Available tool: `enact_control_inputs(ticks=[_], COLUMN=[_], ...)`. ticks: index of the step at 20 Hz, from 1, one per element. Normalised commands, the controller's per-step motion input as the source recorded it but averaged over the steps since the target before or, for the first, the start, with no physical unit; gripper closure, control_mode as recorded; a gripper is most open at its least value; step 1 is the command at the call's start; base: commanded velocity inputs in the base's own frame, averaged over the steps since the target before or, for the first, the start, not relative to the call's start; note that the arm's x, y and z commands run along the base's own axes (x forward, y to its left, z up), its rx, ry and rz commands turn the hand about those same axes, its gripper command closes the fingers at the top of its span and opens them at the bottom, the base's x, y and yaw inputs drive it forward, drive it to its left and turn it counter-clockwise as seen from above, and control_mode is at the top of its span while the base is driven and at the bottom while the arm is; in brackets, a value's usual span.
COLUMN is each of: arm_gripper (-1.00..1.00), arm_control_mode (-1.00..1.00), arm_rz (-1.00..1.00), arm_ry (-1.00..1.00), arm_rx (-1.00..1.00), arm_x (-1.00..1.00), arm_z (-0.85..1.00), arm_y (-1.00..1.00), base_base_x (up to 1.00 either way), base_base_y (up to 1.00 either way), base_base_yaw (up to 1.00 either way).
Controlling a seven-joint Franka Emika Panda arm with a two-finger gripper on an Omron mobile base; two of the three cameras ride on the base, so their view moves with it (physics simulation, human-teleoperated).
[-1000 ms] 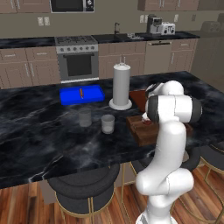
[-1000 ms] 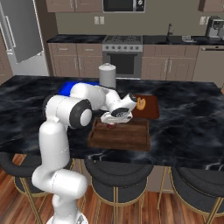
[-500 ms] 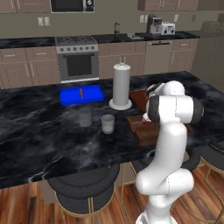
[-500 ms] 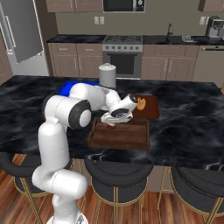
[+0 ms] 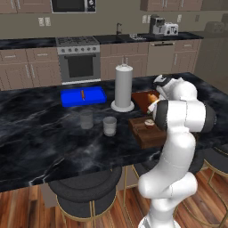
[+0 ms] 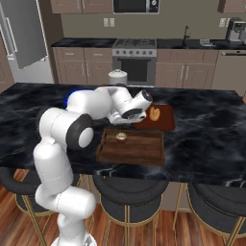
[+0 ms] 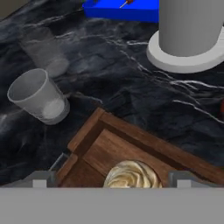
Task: Take the cake and cupcake from the fridge and place them on the empty tray on the dining counter.
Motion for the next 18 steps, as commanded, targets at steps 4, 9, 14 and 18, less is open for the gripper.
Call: enact_control_inputs(ticks=[4, 9, 14, 18], arm_gripper=[-1.0, -1.0, -1.0, -1.0], arm_control_mode=[-1.0, -1.0, -1.0, -1.0], arm_rz=[0.0, -0.09, -0.29, -0.34], arm_ry=[-0.03, -0.15, -0.03, 0.0], arm_rx=[0.0, -0.05, -0.01, 0.0], arm_x=[-0.23, -0.78, -0.79, -0.96], arm_z=[1.0, 1.0, 0.97, 0.84], arm_y=[0.0, 0.0, 0.0, 0.0], base_base_x=[0.0, 0.0, 0.0, 0.0], base_base_y=[0.0, 0.0, 0.0, 0.0], base_base_yaw=[0.0, 0.0, 0.0, 0.0])
